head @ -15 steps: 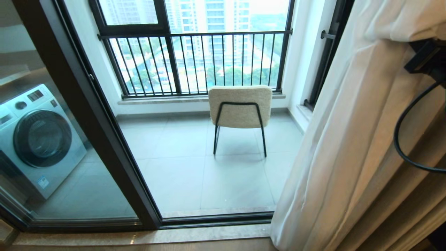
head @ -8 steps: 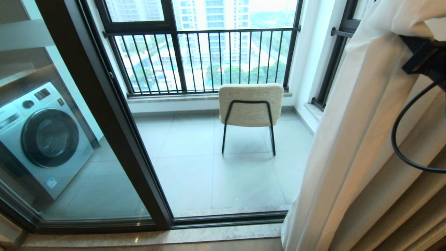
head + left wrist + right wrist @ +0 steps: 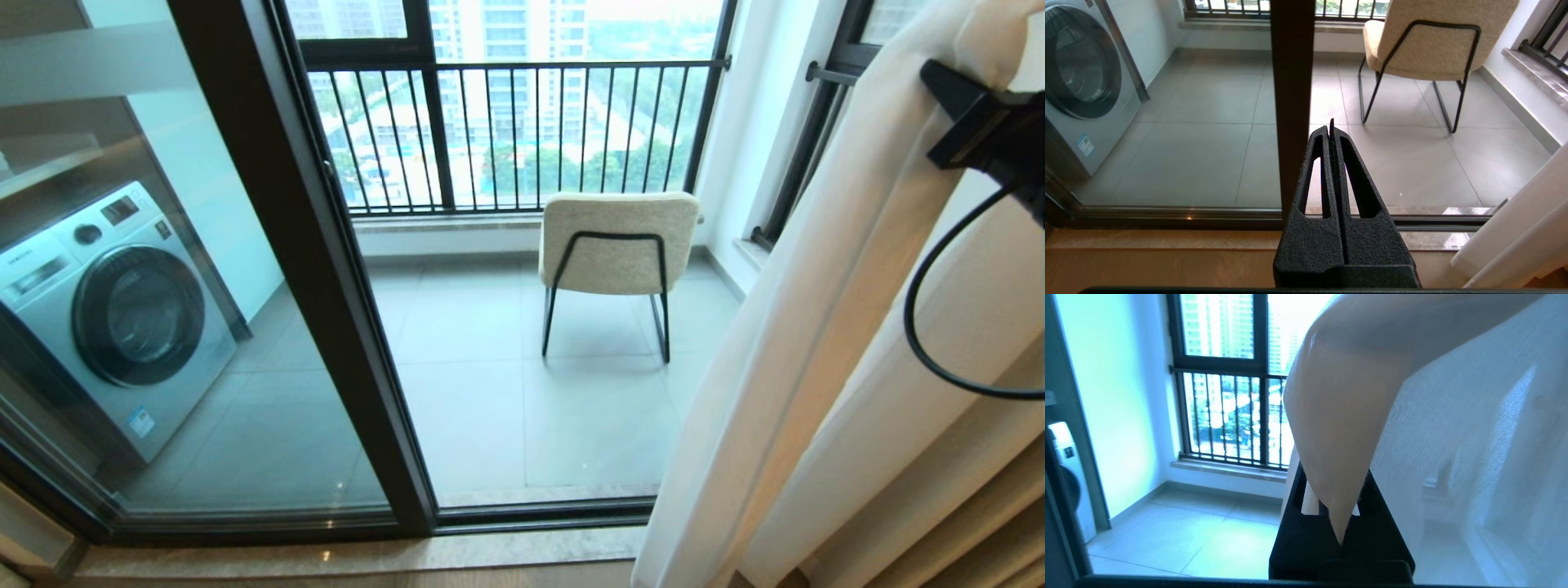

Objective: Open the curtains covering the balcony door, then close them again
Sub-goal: Close the inner curtains on both sides

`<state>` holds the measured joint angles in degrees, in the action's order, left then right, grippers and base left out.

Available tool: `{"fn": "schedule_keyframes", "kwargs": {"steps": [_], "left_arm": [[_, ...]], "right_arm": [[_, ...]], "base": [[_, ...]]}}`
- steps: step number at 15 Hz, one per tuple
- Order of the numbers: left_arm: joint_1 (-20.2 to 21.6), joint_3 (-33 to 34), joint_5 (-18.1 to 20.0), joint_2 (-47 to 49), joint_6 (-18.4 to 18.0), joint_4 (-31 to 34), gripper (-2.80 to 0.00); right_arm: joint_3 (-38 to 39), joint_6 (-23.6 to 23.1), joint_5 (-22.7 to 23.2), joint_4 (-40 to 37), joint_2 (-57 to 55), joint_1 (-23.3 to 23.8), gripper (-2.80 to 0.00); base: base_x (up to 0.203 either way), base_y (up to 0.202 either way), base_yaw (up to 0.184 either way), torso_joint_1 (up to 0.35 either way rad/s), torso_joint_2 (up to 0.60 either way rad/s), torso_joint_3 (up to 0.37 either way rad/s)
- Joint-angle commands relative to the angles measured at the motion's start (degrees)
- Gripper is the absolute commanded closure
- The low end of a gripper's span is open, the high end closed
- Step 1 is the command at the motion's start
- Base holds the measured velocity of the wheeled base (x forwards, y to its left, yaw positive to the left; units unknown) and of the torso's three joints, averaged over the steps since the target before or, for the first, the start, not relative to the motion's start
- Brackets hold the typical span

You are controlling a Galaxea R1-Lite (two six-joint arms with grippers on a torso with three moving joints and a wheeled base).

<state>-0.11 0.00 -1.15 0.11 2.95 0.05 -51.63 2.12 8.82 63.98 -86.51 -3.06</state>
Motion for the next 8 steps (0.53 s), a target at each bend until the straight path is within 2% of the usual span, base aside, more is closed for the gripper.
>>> {"fn": "schedule_keyframes", "kwargs": {"steps": [1,8], "left_arm": [[0.0,0.0,0.0,0.0,0.0,0.0,0.0],[0.0,0.0,0.0,0.0,0.0,0.0,0.0]], "right_arm": [[-1.3,-0.2,0.1,0.5,-1.2,-0.9,0.0],[-3.4,-0.2,0.1,0.5,-2.1,-1.2,0.0]], "base": [[0.0,0.201,0.003,0.005,0.0,0.001],[0.0,0.182,0.002,0.001,0.0,0.002]]}}
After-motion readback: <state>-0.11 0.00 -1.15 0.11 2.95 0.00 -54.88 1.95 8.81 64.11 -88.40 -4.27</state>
